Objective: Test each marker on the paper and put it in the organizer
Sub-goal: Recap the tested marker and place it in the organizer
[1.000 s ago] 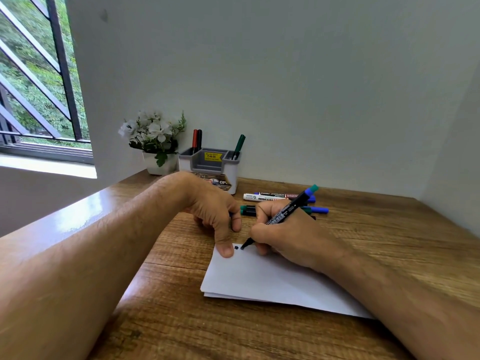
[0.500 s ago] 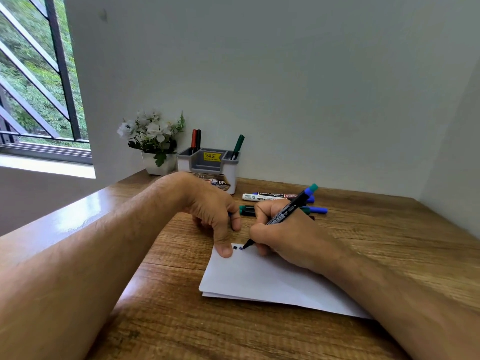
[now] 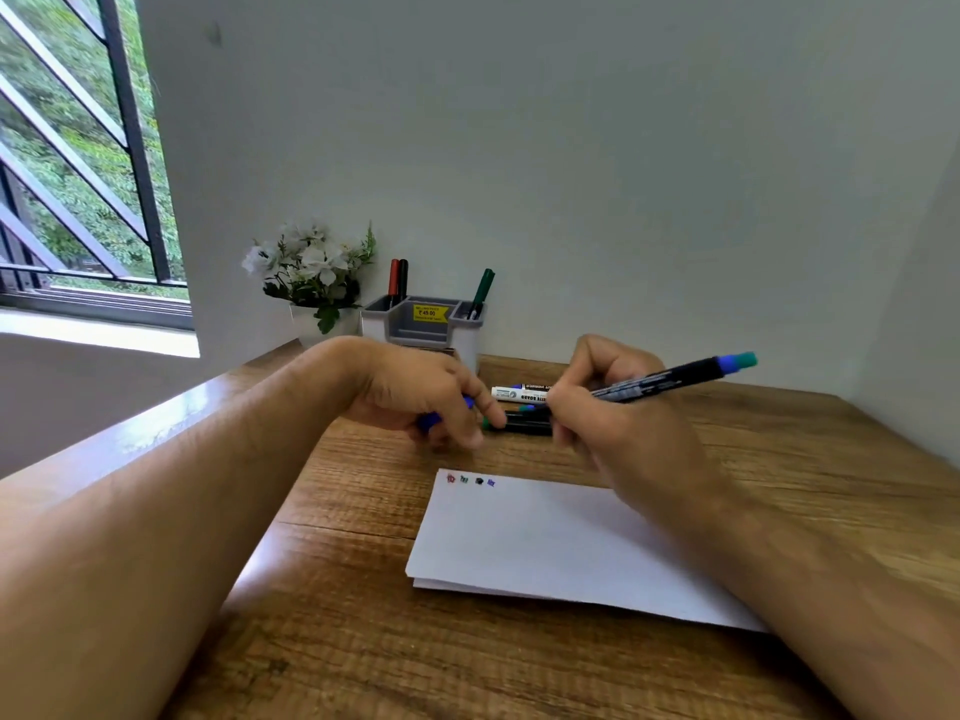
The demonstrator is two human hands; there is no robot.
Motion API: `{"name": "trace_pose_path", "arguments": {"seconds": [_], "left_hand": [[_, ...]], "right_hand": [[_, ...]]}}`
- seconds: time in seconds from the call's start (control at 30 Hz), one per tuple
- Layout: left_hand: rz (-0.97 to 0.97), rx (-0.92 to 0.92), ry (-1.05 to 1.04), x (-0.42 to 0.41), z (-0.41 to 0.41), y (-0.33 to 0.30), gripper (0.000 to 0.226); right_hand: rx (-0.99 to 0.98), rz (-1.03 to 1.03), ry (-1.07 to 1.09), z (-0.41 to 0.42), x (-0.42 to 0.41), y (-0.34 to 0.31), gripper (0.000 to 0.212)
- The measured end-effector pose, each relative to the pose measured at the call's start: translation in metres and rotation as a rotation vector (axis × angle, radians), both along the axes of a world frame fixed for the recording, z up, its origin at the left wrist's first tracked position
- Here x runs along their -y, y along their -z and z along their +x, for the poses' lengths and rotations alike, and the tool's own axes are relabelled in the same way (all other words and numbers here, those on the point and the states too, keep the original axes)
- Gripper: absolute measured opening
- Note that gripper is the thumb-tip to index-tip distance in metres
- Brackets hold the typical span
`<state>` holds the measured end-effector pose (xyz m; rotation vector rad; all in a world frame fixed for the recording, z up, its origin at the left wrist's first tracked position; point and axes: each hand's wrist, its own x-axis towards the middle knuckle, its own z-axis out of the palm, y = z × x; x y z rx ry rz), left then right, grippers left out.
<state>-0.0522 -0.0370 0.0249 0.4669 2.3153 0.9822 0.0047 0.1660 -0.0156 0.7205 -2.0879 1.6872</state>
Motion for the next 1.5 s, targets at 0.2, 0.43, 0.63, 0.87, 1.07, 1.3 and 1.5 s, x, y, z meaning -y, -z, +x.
{"name": "trace_pose_path", "arguments": {"seconds": [0.2, 0.43, 0.63, 0.87, 1.07, 1.3, 1.5], "left_hand": [[0.417, 0.06, -0.11, 0.002, -0.009, 0.007, 0.049], [0.779, 0.18, -0.28, -0.001, -0.018, 0.017, 0.029], [0.937, 0.174, -0.392, 0.001, -0.021, 0.024, 0.033], [0.909, 0.178, -0.379, -0.001, -0.02, 0.025, 0.027], [0.862, 0.127, -0.364, -0.004, -0.019, 0.024, 0.025], [0.742, 0.024, -0.315, -0.009, -0.016, 0.023, 0.046], [0.713, -0.01, -0.33, -0.006, -0.021, 0.023, 0.034]], "right_hand": [[0.014, -0.059, 0.053, 0.003, -0.004, -0.003, 0.011], [0.001, -0.08, 0.109, 0.001, -0.007, -0.002, 0.008], [0.047, -0.12, 0.088, 0.0, -0.012, -0.002, 0.022], [0.055, -0.038, 0.175, 0.0, -0.013, 0.0, 0.012], [0.054, -0.001, 0.19, 0.0, -0.011, 0.001, 0.016], [0.048, 0.013, 0.201, 0.001, -0.011, 0.0, 0.013], [0.013, 0.006, 0.194, 0.0, -0.012, -0.001, 0.015]]}}
